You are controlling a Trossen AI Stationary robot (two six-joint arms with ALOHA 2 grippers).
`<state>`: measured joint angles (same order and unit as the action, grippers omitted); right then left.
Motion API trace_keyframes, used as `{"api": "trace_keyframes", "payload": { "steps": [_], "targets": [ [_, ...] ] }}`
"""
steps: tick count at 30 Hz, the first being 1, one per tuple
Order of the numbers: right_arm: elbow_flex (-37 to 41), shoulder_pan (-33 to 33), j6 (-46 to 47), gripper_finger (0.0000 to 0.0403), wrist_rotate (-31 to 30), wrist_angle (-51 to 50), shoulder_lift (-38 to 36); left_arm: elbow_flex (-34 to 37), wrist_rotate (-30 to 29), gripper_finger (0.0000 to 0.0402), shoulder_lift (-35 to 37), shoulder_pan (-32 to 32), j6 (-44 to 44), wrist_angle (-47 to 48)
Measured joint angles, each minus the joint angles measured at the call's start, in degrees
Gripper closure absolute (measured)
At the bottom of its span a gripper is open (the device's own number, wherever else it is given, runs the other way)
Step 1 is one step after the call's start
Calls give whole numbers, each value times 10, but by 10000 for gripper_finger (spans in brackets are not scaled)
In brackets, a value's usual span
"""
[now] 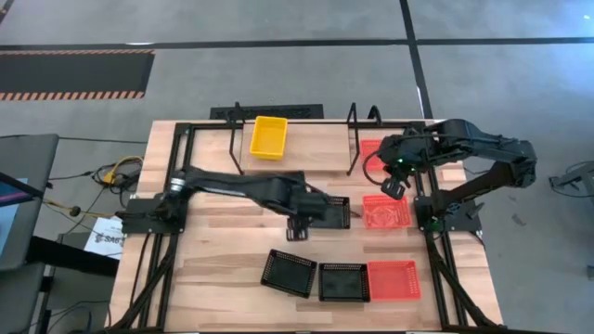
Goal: Stack baskets on shelf by color
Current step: Put the top black bin on the shelf
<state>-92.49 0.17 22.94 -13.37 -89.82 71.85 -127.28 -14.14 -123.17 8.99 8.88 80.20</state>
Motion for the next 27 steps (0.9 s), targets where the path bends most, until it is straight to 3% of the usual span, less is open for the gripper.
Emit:
{"api": "trace_keyframes", "payload": {
  "steps": [9,17,20,24,27],
  "targets": [
    [-19,41,-11,391,13,10,-21,-2,8,235,-110,-12,-47,-22],
    [-89,71,-10,390,14,51,-30,-69,-4,249,-119,-66,-54,-57],
    [-116,88,-22,391,20,69,-29,-76,51,249,-117,-99,-40,-115],
    [-148,114,-38,391,33,106,-30,-76,194,249,-118,-138,-31,-145],
    [-168,133,-40,390,33,123,-29,-76,232,249,-121,-153,-57,-140]
  ]
}}
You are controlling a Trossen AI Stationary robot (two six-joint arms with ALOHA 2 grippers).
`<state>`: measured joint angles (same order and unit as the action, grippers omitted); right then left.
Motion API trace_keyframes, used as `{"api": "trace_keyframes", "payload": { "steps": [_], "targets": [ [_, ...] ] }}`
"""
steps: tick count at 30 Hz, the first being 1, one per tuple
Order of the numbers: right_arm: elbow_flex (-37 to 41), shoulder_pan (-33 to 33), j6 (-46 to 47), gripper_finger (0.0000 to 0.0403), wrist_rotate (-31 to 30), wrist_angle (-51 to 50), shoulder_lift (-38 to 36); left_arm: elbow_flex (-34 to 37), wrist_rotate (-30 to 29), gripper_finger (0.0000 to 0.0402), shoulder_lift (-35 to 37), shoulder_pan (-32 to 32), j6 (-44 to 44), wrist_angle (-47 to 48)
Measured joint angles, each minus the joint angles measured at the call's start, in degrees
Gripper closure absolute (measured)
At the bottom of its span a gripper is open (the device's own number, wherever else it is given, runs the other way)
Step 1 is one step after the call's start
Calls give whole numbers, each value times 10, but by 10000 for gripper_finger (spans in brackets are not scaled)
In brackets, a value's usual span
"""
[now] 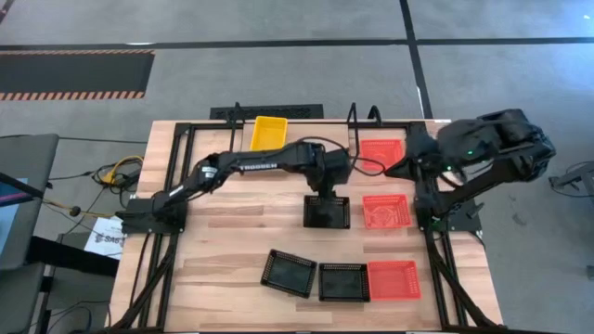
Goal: Stack baskets on shelf by color
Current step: Put the top black bin on the shelf
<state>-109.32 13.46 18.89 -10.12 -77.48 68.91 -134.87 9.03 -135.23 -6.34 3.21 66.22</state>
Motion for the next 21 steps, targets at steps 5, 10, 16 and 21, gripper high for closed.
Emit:
{"api": "trace_keyframes", "payload": {
  "steps": [5,10,16,21],
  "targets": [
    [-21,27,-1,391,0,7,0,0,-5,249,-1,-13,-44,12],
    [-27,44,-1,389,-1,10,0,3,-99,249,-8,-4,-87,35],
    [-27,58,-14,389,-1,33,0,31,-134,249,-10,17,-98,36],
    [-27,61,-23,390,-1,43,0,30,-149,249,-19,30,-96,25]
  ]
}}
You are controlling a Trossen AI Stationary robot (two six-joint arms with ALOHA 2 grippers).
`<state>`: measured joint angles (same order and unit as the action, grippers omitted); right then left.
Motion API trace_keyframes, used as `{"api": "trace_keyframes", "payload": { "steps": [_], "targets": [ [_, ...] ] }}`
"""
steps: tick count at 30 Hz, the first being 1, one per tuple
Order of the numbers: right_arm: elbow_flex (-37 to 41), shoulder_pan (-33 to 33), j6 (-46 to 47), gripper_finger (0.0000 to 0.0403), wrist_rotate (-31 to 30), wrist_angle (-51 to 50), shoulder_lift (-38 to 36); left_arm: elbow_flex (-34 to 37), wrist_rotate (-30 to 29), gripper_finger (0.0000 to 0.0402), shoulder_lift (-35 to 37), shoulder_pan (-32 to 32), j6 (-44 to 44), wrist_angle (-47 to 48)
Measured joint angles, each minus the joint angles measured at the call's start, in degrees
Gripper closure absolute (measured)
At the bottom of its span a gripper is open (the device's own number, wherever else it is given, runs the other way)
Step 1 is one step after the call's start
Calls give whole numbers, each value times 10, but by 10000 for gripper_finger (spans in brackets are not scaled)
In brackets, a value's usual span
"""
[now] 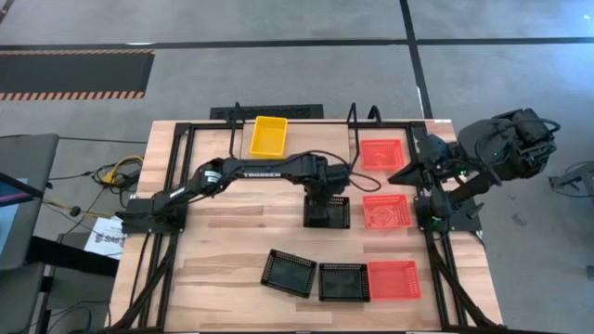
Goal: Stack baskets on shelf by color
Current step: Put the top black bin on the shelf
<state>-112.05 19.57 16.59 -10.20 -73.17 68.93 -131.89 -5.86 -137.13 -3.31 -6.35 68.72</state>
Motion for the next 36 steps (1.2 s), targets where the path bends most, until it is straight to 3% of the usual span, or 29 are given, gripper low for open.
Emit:
{"api": "trace_keyframes", "payload": {
  "steps": [9,18,22,26,31,36],
  "targets": [
    [0,9,-20,388,41,49,0,3,-10,249,-40,6,16,18],
    [0,38,-21,386,42,65,0,-3,8,255,-65,5,34,6],
    [0,41,-21,389,42,64,0,-3,30,296,-65,5,48,10],
    [0,41,-21,391,42,64,0,-13,41,382,-65,3,72,22],
    [0,41,-21,388,42,64,0,-31,71,400,-64,-1,100,37],
    [0,41,-21,390,42,64,0,-30,54,401,-27,0,134,55]
  ]
}}
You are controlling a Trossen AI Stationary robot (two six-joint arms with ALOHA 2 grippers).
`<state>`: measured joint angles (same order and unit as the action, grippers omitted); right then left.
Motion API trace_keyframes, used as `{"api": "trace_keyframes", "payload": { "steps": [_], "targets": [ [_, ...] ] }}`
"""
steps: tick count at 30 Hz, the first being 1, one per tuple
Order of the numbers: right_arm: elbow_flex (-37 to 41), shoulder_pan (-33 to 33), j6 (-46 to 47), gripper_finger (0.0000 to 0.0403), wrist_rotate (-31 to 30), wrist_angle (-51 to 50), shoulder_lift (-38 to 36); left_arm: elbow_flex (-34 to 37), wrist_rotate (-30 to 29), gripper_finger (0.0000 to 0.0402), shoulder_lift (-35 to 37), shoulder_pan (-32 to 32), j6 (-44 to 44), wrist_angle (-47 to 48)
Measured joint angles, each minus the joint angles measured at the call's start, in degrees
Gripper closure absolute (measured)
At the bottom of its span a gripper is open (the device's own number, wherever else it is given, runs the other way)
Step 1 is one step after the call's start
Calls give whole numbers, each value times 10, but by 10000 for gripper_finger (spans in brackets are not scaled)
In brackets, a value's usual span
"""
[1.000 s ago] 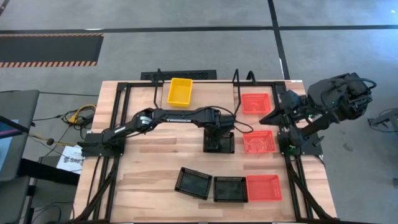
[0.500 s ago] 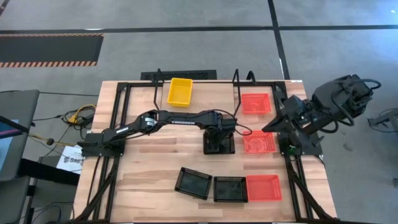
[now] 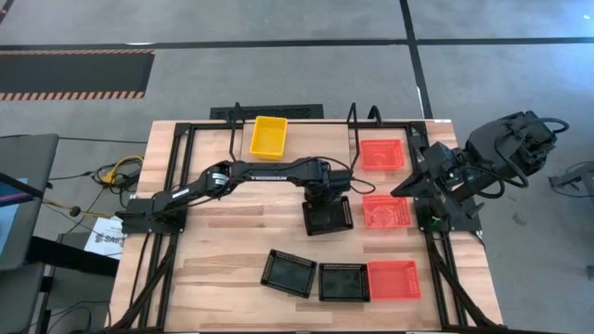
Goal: Stack baskets on shelf by color
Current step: Put the top black bin on the shelf
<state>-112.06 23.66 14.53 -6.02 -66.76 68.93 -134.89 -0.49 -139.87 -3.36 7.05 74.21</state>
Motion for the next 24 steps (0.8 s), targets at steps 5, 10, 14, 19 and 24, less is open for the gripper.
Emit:
{"api": "trace_keyframes", "payload": {
  "steps": [5,10,14,19,24],
  "targets": [
    [0,0,0,390,0,0,0,0,-48,401,53,-5,68,-6],
    [0,0,0,388,0,-1,0,0,-143,401,109,-26,126,-6],
    [0,0,-1,391,0,-3,0,0,-173,401,140,-58,167,-7],
    [0,0,-1,390,0,-3,0,0,-158,402,153,-103,188,0],
    [0,0,-4,390,0,-6,0,10,-123,401,153,-139,195,-3]
  ]
}}
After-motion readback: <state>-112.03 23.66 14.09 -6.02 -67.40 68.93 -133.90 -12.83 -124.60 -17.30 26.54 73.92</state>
